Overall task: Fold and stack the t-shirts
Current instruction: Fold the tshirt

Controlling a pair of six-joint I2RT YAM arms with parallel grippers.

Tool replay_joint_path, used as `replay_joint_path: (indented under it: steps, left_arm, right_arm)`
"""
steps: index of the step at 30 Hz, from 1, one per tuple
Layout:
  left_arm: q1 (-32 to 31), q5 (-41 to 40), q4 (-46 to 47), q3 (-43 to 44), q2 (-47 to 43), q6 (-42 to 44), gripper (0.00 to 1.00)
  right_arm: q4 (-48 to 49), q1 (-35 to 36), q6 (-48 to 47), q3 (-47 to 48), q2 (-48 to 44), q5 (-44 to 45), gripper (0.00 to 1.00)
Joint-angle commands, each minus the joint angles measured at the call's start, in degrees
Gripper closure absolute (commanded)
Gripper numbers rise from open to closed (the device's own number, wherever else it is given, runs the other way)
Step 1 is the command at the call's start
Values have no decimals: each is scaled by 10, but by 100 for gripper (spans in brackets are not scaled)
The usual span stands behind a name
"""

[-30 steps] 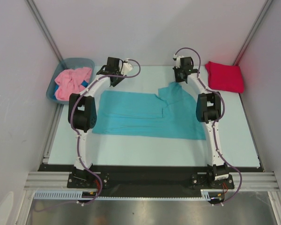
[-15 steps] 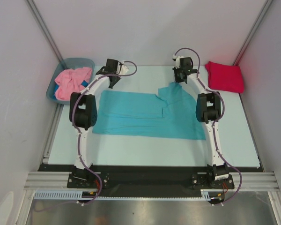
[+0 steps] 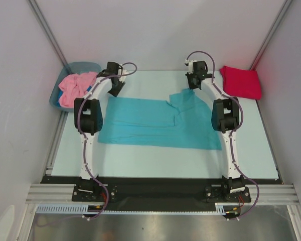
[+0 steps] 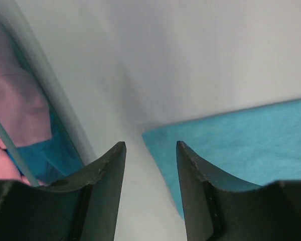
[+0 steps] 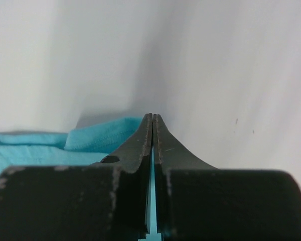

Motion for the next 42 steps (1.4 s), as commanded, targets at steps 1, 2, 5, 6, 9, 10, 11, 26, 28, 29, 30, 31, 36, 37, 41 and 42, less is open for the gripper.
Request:
replay_joint_path:
  steps: [1, 2, 5, 6, 9, 10, 11, 26, 28, 29, 30, 31, 36, 37, 41, 42]
  left_arm:
    - [17, 22, -17, 35, 1, -46, 49]
    - [21, 26, -18, 39, 4, -55, 49]
    - [31, 42, -25, 42, 8, -58, 49]
    - [32, 49, -26, 42, 9, -57, 49]
    - [34, 65, -37, 44, 14, -54, 49]
    - [34, 68, -40, 46, 16, -53, 49]
    - [36, 73, -45, 55, 23, -50, 49]
    - [38, 95, -65, 99, 55, -46, 52]
    - [38, 95, -66, 104, 57, -46, 53]
    - [38, 95, -67, 106, 59, -45, 54]
    - [39, 109, -67, 106, 60, -44, 55]
    - [39, 110, -67, 106, 60, -43, 56]
    - [43, 110, -67, 108, 66, -45, 57]
    - [44, 110, -67, 110, 66, -47, 57]
    - [49, 106, -67, 116, 73, -48, 56]
    - [50, 105, -67, 119, 75, -47, 55]
  right_arm:
    - [8, 13, -19, -15, -63, 22, 100]
    - [8, 14, -20, -19, -71, 23, 100]
    - [10, 21, -27, -28, -79, 29, 100]
    - [10, 23, -28, -30, -85, 32, 100]
    - [13, 29, -34, -38, -94, 36, 100]
    - [12, 32, -35, -42, -95, 37, 100]
    - [13, 33, -36, -44, -97, 37, 100]
    - [14, 36, -49, -72, -131, 48, 100]
    - [14, 37, -49, -78, -132, 48, 100]
    - [15, 38, -49, -78, -135, 50, 100]
    - [14, 39, -49, -79, -137, 48, 100]
    - [15, 40, -50, -79, -137, 48, 100]
    - [16, 40, -51, -82, -146, 52, 100]
    - [16, 40, -51, -85, -147, 51, 100]
    - [16, 43, -52, -88, -149, 52, 100]
    - [16, 44, -54, -88, -149, 52, 100]
